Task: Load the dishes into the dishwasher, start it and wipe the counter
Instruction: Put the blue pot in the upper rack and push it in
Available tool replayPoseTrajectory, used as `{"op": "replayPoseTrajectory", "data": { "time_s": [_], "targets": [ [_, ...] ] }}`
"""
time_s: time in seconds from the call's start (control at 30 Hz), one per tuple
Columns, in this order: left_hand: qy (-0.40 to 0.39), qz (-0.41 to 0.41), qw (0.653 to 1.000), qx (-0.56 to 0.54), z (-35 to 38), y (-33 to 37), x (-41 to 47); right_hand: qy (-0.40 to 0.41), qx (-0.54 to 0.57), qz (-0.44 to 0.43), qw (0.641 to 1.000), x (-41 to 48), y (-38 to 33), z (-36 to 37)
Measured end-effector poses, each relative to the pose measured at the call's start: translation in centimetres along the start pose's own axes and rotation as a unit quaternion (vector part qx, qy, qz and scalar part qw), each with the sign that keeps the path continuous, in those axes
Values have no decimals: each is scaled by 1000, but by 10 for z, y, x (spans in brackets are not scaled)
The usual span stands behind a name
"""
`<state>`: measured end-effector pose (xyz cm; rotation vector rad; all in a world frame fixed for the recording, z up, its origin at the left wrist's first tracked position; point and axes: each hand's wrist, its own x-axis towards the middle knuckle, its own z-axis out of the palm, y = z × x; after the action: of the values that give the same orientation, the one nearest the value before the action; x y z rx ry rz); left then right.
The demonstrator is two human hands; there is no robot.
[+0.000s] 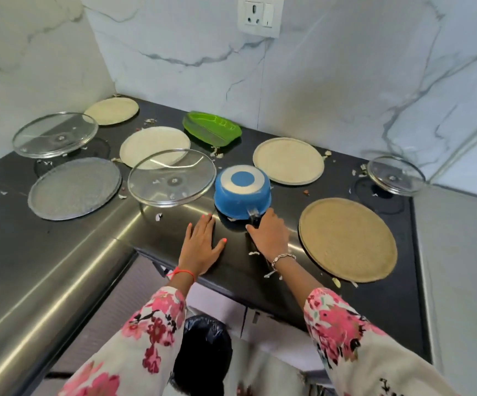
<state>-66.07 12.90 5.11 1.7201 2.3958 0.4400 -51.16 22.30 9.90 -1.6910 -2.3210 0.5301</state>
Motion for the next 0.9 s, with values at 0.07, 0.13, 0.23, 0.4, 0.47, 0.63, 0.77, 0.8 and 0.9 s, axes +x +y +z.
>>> {"op": "replayPoseTrajectory", "data": {
  "time_s": [0.07, 0.13, 0.23, 0.4, 0.47, 0.63, 0.77, 0.8, 0.9],
  "targets": [
    [10, 3, 1000, 2, 2, 0, 0, -14, -40, -3, 999, 5, -2, 5],
    [8, 1, 1000, 6, 3, 0, 0, -18, -23, 6, 1000, 8, -4, 10],
    [4, -3, 1000, 21, 5, 0, 2, -16, 3, 19, 1000, 9, -4, 9],
    [-1, -5, 999, 40, 6, 0, 1, -4, 73, 20, 997, 10, 6, -4],
    [-2, -5, 999, 38, 5, 1, 1, -8, 86, 19, 996, 9, 12, -11],
    [11, -10, 1000, 7, 0, 3, -2, -17, 119, 36, 992, -3, 28, -19],
    [1, -17, 1000, 9, -1, 7, -7, -6, 150, 42, 988, -20, 45, -23],
    [-1, -24, 1000, 8, -1, 9, -11, -3, 155, 40, 987, -26, 48, -25],
    [-16, -38, 999, -7, -2, 19, -27, 14, 184, 26, 983, -41, 56, -32]
  ]
}}
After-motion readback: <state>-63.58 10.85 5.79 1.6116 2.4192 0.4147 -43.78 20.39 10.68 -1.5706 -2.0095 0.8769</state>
